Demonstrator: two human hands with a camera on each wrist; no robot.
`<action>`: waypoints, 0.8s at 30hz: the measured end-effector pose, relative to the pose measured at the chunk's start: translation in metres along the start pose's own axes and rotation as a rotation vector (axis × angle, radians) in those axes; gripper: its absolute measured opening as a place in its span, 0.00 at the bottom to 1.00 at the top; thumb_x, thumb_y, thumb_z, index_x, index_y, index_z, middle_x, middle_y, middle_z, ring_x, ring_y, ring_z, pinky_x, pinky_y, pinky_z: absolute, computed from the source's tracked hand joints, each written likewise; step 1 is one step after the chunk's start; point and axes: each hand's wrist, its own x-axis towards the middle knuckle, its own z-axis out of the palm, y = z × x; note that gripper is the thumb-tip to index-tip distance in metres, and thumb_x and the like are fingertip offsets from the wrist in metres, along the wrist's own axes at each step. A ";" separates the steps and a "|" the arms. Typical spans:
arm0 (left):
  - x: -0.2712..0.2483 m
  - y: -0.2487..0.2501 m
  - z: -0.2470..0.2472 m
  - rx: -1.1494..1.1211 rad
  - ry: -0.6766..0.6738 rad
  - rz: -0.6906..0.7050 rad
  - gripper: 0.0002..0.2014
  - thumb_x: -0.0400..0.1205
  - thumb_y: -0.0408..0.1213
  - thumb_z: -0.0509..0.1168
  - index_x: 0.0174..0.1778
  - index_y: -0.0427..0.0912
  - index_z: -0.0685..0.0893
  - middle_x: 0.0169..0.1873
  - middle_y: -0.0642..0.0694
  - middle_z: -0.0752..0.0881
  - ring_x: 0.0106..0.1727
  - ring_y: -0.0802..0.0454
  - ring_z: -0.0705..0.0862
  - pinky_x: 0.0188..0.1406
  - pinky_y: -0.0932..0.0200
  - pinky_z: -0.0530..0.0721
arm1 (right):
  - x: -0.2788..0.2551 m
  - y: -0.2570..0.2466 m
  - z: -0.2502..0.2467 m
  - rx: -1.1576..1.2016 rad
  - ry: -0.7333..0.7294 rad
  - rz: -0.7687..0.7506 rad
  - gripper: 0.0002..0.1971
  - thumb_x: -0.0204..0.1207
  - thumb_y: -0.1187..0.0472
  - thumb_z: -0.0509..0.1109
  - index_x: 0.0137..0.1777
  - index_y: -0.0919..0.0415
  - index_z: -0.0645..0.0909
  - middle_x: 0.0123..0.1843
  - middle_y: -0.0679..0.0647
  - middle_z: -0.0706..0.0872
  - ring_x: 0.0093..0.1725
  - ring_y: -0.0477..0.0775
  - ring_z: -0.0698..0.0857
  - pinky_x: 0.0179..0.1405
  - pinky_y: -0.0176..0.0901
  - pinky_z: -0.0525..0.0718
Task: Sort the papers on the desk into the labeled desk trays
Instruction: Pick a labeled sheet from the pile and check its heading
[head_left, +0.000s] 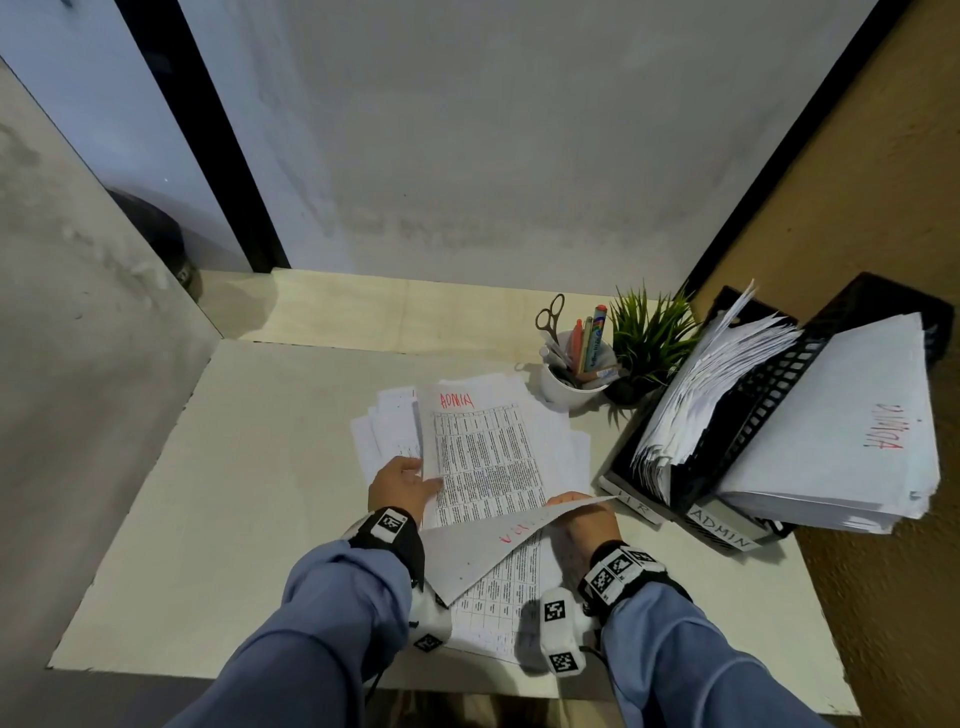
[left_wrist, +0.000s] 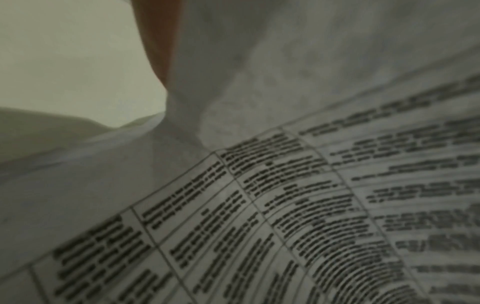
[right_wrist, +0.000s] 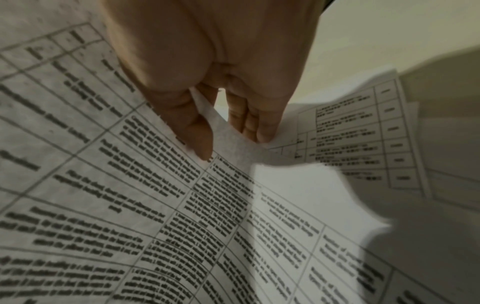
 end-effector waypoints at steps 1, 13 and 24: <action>-0.002 0.001 -0.001 -0.007 -0.001 0.053 0.15 0.73 0.33 0.75 0.54 0.41 0.82 0.39 0.46 0.82 0.48 0.45 0.81 0.51 0.58 0.78 | -0.001 -0.001 0.000 0.005 0.003 -0.021 0.14 0.71 0.74 0.70 0.34 0.53 0.79 0.35 0.48 0.80 0.34 0.42 0.77 0.28 0.27 0.76; -0.011 0.000 -0.017 -0.274 -0.176 0.037 0.25 0.64 0.10 0.52 0.15 0.40 0.86 0.33 0.41 0.88 0.48 0.35 0.83 0.58 0.41 0.82 | 0.006 -0.015 -0.006 0.269 0.175 -0.014 0.13 0.80 0.74 0.59 0.60 0.74 0.79 0.43 0.56 0.77 0.38 0.53 0.76 0.34 0.32 0.76; -0.022 0.003 -0.023 -0.516 -0.317 -0.247 0.26 0.77 0.61 0.62 0.55 0.40 0.84 0.50 0.40 0.87 0.49 0.44 0.85 0.51 0.53 0.80 | 0.000 -0.012 0.008 0.396 0.142 -0.011 0.20 0.60 0.82 0.69 0.54 0.74 0.76 0.48 0.72 0.82 0.39 0.62 0.81 0.30 0.31 0.80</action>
